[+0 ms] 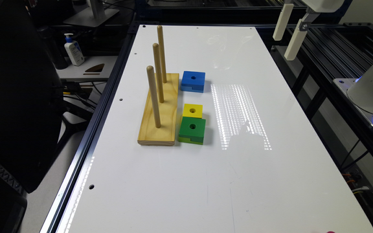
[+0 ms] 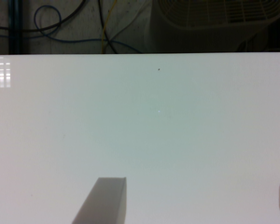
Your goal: Pick up blue block.
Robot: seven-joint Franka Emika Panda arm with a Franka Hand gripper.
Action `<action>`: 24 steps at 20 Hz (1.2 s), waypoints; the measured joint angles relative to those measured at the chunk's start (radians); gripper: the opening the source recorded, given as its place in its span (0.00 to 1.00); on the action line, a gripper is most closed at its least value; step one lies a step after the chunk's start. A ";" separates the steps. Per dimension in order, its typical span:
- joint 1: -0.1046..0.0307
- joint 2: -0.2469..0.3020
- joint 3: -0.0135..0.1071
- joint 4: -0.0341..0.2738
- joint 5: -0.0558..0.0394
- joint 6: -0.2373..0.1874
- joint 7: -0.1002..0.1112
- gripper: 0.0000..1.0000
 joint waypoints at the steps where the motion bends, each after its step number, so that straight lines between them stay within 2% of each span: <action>1: 0.000 0.000 0.000 0.000 0.0000 0.000 0.000 1.00; 5: 0.000 -0.001 0.000 0.000 -0.0001 0.000 0.000 1.00; 7: -0.007 -0.001 0.000 0.000 -0.0042 0.000 0.000 1.00; 9: -0.016 -0.001 0.000 0.000 -0.0069 0.000 -0.003 1.00; 13: -0.042 -0.001 0.000 0.000 -0.0074 0.000 -0.026 1.00; 17: -0.056 -0.001 0.000 0.003 -0.0074 0.001 -0.039 1.00; 24: -0.061 -0.001 0.000 0.005 -0.0074 0.006 -0.042 1.00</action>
